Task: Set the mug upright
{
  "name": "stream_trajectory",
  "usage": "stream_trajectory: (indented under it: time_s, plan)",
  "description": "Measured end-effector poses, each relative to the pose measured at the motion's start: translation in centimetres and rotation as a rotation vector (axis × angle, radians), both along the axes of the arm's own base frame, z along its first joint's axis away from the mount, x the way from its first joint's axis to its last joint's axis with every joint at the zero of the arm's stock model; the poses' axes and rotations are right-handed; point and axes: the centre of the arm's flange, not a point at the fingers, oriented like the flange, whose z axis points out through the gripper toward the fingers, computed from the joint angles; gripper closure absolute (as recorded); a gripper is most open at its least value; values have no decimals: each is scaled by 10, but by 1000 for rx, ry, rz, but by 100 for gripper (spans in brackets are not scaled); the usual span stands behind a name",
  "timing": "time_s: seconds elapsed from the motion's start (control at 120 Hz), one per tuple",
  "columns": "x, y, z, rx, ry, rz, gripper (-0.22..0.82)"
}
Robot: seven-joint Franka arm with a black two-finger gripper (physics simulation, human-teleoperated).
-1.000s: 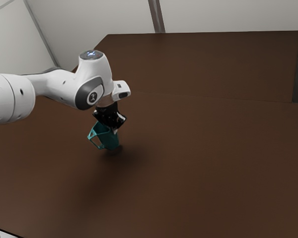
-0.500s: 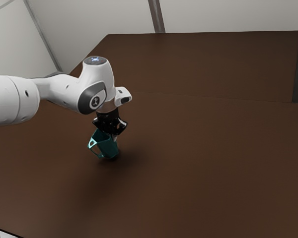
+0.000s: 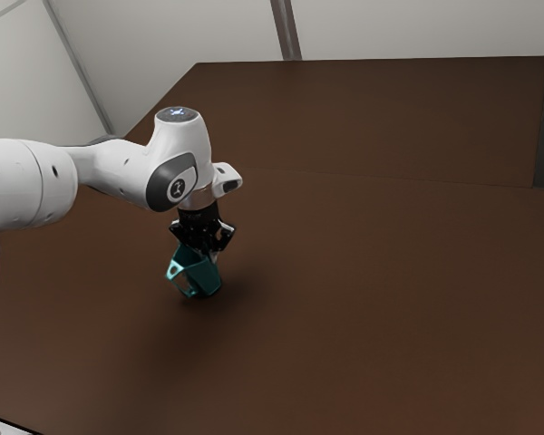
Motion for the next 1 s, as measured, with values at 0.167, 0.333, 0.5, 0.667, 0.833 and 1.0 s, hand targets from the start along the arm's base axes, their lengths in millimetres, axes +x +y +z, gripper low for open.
stream_trajectory:
  time_s: [0.167, 0.333, 0.5, 0.667, 0.833, 1.0]
  plan:
    - [0, -1, 7, -19, 1, 20, 46]
    - [5, -4, 24, -44, -6, 38, 37]
    - [3, -10, 53, -75, -40, 30, 26]
    - [23, -10, 120, -98, -126, -30, 12]
    - [38, 14, 187, -92, -187, -96, 6]
    - [58, 45, 229, -90, -194, -145, 3]
